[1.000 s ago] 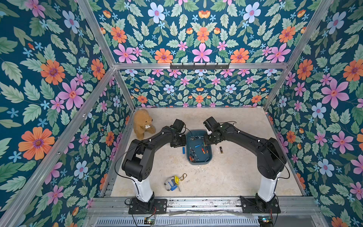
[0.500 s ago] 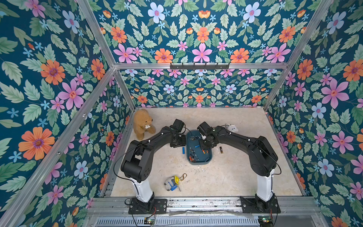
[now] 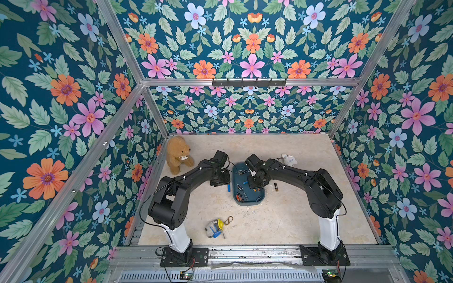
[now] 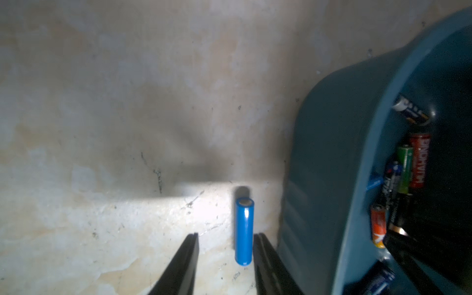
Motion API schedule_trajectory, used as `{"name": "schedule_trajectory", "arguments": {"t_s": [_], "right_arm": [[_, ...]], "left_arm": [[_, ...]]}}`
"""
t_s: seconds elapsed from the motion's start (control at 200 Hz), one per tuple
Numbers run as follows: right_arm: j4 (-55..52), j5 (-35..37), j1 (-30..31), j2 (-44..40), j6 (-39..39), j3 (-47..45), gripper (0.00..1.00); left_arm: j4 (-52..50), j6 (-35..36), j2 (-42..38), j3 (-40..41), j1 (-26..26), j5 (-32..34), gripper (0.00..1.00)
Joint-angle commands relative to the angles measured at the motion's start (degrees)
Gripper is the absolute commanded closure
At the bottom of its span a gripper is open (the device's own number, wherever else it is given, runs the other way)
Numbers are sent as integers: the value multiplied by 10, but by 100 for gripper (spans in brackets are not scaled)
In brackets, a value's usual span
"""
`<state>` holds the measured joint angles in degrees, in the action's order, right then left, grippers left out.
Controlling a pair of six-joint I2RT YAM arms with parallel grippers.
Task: Take the batteries out of the storage box
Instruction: Pick up the battery from the storage box.
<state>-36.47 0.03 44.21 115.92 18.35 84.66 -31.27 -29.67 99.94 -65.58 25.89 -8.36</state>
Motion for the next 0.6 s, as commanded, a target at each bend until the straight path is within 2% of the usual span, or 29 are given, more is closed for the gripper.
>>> {"name": "schedule_trajectory", "arguments": {"t_s": [0.0,0.595], "right_arm": [[2,0,3,8,3,-2,68],[-1,6,3,26,-3,-5,74]], "left_arm": [[-6,3,-6,6,-3,10,58],[-1,7,-8,13,-10,6,58]]}}
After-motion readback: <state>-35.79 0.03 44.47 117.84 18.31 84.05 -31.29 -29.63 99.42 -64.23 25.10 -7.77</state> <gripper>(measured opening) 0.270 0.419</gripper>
